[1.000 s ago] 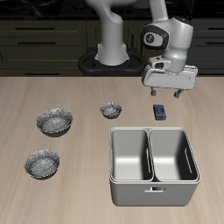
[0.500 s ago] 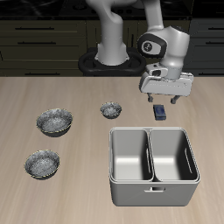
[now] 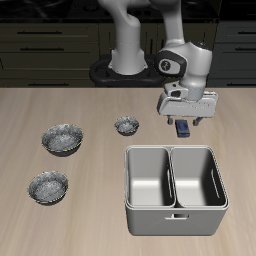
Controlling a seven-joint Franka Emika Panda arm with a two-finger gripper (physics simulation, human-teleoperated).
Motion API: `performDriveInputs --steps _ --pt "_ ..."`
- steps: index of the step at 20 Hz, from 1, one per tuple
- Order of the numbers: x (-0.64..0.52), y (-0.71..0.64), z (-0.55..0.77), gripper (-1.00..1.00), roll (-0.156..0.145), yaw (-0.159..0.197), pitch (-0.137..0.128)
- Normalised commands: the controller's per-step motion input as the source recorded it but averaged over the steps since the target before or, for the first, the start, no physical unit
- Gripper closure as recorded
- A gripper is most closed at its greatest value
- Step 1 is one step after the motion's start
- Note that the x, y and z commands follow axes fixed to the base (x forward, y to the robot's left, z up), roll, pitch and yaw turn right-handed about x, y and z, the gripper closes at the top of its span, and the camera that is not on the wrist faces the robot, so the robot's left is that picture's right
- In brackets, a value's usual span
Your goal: Place the cream cheese in the largest bowl
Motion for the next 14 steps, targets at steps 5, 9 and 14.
performDriveInputs --steps 5,9,14 --pt "0.04 -0.06 -0.22 -1.00 0.008 0.012 0.037" --pt "0.10 -0.18 -0.13 1.00 -0.030 -0.020 0.049" --pt "0.03 -0.04 0.00 1.00 0.001 -0.016 0.003"
